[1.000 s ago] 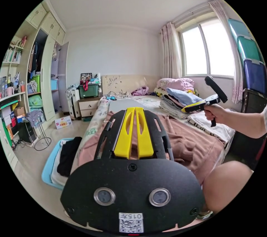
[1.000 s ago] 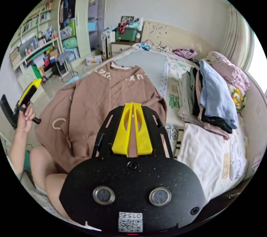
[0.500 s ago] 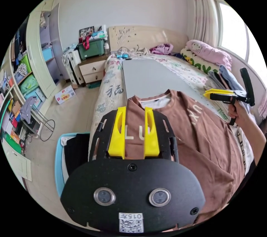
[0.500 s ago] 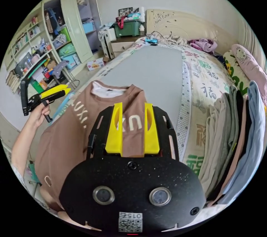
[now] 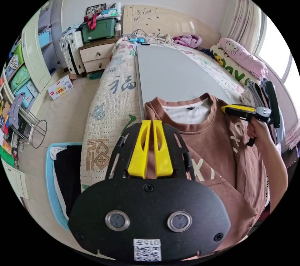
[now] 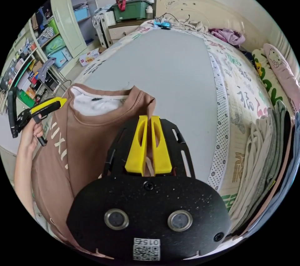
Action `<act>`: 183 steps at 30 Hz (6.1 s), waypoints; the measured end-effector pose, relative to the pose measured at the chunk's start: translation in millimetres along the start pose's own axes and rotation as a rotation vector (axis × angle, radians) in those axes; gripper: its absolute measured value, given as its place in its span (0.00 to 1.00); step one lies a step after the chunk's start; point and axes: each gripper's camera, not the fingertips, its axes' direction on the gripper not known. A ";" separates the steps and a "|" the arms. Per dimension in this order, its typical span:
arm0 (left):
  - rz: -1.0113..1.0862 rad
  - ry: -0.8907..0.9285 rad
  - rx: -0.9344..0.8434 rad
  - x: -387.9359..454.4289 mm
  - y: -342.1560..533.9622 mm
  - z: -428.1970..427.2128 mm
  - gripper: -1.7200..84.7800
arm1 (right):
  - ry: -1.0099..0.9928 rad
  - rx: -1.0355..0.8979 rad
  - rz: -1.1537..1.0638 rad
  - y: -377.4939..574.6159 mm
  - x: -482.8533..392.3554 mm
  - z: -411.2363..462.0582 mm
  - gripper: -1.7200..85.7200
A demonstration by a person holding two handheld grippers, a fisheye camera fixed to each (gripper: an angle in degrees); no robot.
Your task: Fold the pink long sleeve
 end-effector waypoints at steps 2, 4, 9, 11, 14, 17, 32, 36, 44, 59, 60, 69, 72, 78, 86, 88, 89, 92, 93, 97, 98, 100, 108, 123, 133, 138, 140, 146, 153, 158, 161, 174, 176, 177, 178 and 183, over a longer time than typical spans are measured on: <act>0.005 0.017 0.101 -2.6 10.6 -35.7 0.03 | 0.002 0.082 -0.052 15.6 -9.1 -36.8 0.02; 0.025 0.036 0.180 -3.2 23.5 -72.7 0.03 | -0.033 0.142 -0.103 33.7 -16.2 -76.7 0.02; 0.116 0.140 0.336 3.3 99.4 -196.9 0.03 | -0.106 0.319 -0.240 132.0 -28.6 -217.3 0.01; 0.216 0.191 0.413 15.7 169.5 -264.3 0.03 | -0.188 0.353 -0.286 205.0 -31.3 -280.0 0.01; 0.280 0.307 0.419 25.2 274.3 -325.8 0.03 | -0.323 0.312 -0.305 309.8 -33.6 -323.6 0.01; 0.351 0.407 0.312 38.3 375.2 -340.8 0.03 | -0.435 0.205 -0.244 404.9 -36.3 -319.4 0.02; 0.113 0.220 0.282 46.0 478.6 -392.6 0.02 | -0.473 0.276 -0.055 525.4 -15.9 -361.5 0.03; 0.166 0.257 0.249 55.3 463.7 -396.8 0.02 | -0.515 0.257 -0.083 519.6 -23.0 -356.9 0.03; 0.263 0.228 -0.085 54.1 418.1 -338.5 0.03 | -0.500 0.004 -0.067 507.8 -13.0 -309.8 0.01; -0.454 0.432 0.112 -161.5 267.2 -301.6 0.17 | -0.517 0.203 0.318 345.0 213.5 -307.0 0.20; -0.495 0.461 0.099 -169.9 264.3 -291.1 0.17 | -0.522 0.196 0.335 338.1 219.1 -300.2 0.20; -0.737 0.545 0.021 -231.8 233.3 -199.0 0.08 | -0.530 -0.022 0.447 259.0 252.9 -209.3 0.11; -0.674 0.482 -0.008 -234.3 218.1 -196.0 0.03 | -0.414 0.003 0.468 248.7 259.4 -208.5 0.03; -0.528 0.423 0.066 -223.7 202.7 -221.0 0.02 | -0.321 -0.003 0.410 241.0 260.5 -213.0 0.04; -0.519 0.450 0.067 -216.3 220.4 -220.8 0.02 | -0.372 -0.097 0.376 244.2 244.2 -196.8 0.06; -0.513 0.430 0.073 -210.0 219.6 -224.3 0.03 | -0.377 -0.061 0.404 244.1 243.1 -202.2 0.04; -0.505 0.415 0.086 -204.3 217.7 -228.9 0.03 | -0.369 -0.027 0.421 243.3 241.8 -209.2 0.04; -0.481 0.364 0.133 -187.4 207.6 -244.1 0.03 | -0.294 0.040 0.397 230.4 228.2 -230.3 0.03; -0.470 0.358 0.144 -183.5 204.7 -246.8 0.03 | -0.270 0.045 0.382 226.2 223.3 -233.7 0.03; -0.417 0.279 0.196 -159.7 187.3 -253.0 0.03 | -0.137 0.078 0.335 201.4 186.8 -241.8 0.04; -0.422 0.249 0.177 -155.3 187.7 -245.8 0.03 | -0.132 0.067 0.340 197.7 178.3 -236.9 0.05; -0.438 0.219 0.110 -149.2 193.7 -229.8 0.04 | -0.119 0.007 0.352 196.3 167.7 -226.4 0.06; -0.145 0.208 0.154 -66.6 271.5 -287.5 0.10 | -0.156 0.185 0.081 300.9 83.9 -316.7 0.08; 0.221 0.036 0.026 222.1 423.3 -351.9 0.14 | -0.223 0.109 -0.366 470.9 -200.7 -358.0 0.16; 0.207 -0.046 -0.168 272.4 415.4 -303.3 0.13 | -0.156 0.097 -0.186 483.6 -210.1 -356.7 0.10; 0.319 -0.206 -0.248 304.7 417.8 -273.3 0.05 | -0.107 0.089 -0.180 487.7 -208.3 -370.8 0.02; 0.349 -0.191 -0.238 313.9 424.9 -273.1 0.03 | -0.044 0.092 -0.189 492.2 -206.6 -378.3 0.02; 0.304 -0.145 -0.169 312.9 437.5 -279.9 0.07 | -0.213 0.138 -0.213 494.3 -208.2 -394.7 0.13; 0.292 -0.176 -0.172 318.0 434.6 -257.7 0.09 | -0.094 0.051 -0.258 473.8 -238.6 -367.4 0.12; 0.283 -0.125 -0.146 312.5 440.1 -256.3 0.04 | -0.023 0.075 -0.285 477.9 -230.2 -378.0 0.07; 0.314 -0.071 -0.106 317.6 451.1 -270.1 0.02 | -0.032 0.088 -0.295 484.1 -217.6 -394.9 0.06; 0.336 -0.028 -0.200 313.6 459.9 -231.7 0.02 | -0.147 0.091 -0.165 491.2 -147.9 -404.6 0.07; 0.327 -0.016 -0.206 309.5 460.1 -227.2 0.02 | -0.183 0.103 -0.151 494.4 -130.7 -411.7 0.08; 0.327 -0.016 -0.203 309.1 460.4 -226.8 0.02 | -0.191 0.105 -0.149 495.6 -126.4 -413.9 0.08; 0.329 -0.018 -0.195 308.4 461.2 -226.3 0.02 | -0.208 0.106 -0.137 498.6 -116.3 -418.3 0.08; 0.294 0.017 -0.201 296.9 455.9 -225.2 0.03 | -0.254 0.164 0.036 524.4 -50.0 -444.3 0.08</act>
